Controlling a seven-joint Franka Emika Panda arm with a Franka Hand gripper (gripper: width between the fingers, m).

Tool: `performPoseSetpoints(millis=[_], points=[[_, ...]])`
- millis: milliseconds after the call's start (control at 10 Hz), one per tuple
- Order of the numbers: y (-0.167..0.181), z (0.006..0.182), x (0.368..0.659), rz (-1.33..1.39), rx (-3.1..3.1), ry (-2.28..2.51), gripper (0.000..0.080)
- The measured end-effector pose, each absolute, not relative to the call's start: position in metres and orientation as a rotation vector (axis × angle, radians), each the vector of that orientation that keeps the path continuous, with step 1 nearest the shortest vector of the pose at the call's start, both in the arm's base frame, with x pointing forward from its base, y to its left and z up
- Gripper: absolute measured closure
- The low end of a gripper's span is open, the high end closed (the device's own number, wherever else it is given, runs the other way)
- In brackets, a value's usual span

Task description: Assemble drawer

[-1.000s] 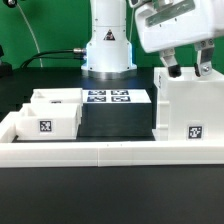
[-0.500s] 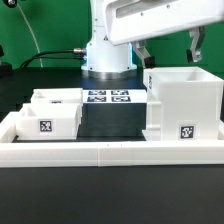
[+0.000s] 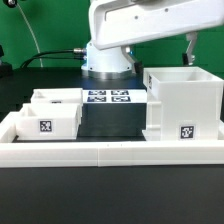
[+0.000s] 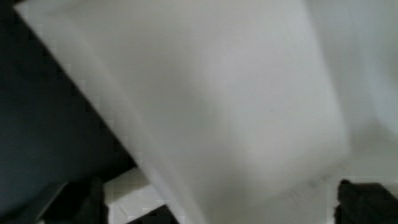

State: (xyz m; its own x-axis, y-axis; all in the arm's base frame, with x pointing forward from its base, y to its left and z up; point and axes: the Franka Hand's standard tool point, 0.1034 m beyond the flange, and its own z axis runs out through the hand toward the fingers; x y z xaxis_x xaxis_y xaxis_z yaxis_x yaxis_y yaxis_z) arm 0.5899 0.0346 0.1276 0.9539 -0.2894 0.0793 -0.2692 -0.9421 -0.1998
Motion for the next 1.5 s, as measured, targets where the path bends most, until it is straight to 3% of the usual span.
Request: performPoseSetpoints(millis=[500, 1000, 1500], points=[[-0.059, 0.119, 0.562, -0.178, -2.951, 0.346, 0.0151], [-0.061, 0.117, 0.561, -0.167, -2.961, 0.337, 0.0151], [-0.088, 0.075, 0.537, -0.125, -3.1, 0.163, 0.0151]])
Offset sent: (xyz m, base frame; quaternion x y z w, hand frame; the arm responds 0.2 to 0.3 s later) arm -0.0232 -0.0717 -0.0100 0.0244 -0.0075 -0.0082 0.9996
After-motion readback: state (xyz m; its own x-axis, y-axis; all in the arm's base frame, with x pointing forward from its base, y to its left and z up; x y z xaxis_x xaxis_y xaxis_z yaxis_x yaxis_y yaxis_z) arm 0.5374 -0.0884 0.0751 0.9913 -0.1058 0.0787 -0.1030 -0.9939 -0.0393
